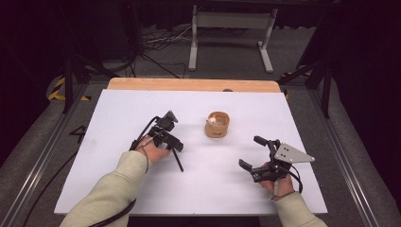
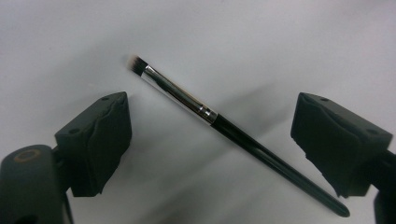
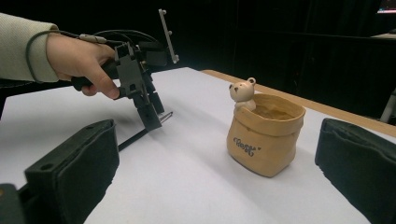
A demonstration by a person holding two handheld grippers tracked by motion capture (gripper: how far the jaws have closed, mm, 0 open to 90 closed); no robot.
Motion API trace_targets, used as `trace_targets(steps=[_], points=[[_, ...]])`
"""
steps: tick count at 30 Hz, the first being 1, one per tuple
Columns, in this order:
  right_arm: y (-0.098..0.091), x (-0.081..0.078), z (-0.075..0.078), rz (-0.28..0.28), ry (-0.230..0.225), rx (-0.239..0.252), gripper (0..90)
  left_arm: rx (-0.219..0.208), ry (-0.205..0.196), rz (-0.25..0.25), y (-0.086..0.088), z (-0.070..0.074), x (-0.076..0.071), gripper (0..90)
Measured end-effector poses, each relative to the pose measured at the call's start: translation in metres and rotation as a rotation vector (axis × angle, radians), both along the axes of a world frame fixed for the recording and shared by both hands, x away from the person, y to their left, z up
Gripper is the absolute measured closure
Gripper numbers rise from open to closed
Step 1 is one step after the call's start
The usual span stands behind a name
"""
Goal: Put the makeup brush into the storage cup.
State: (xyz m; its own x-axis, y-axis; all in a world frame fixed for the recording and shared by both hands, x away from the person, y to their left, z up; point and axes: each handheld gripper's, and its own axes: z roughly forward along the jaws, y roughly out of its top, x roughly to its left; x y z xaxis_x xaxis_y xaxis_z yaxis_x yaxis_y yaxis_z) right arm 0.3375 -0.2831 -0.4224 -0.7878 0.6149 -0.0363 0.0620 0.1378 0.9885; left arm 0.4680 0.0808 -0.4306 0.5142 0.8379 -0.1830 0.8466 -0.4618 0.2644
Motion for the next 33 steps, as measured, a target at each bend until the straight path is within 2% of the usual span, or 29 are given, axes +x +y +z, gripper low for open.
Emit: trace_targets(steps=[7, 11, 18, 22, 27, 33], points=[[0.000, 0.000, 0.000, -0.001, -0.001, 0.004, 0.2, 0.038, -0.016, 0.018, -0.003, 0.000, -0.002, 18.4], [0.000, 0.001, 0.000, -0.002, 0.000, 0.002, 0.3, 0.057, -0.018, 0.010, -0.006, 0.001, -0.003, 21.9], [0.001, 0.000, 0.000, 0.005, -0.002, 0.002, 0.3, 0.073, -0.021, 0.018, -0.007, 0.002, -0.004, 27.1], [0.000, 0.000, 0.001, 0.003, -0.011, 0.011, 0.3, 0.108, -0.037, 0.009, -0.010, 0.002, -0.007, 29.9], [0.000, 0.000, 0.001, 0.003, -0.014, 0.016, 0.4, 0.145, -0.037, 0.023, -0.012, 0.003, -0.007, 38.0], [-0.001, -0.001, 0.002, -0.001, -0.028, 0.018, 0.5, 0.159, -0.028, 0.022, -0.011, 0.005, -0.008, 49.2]])
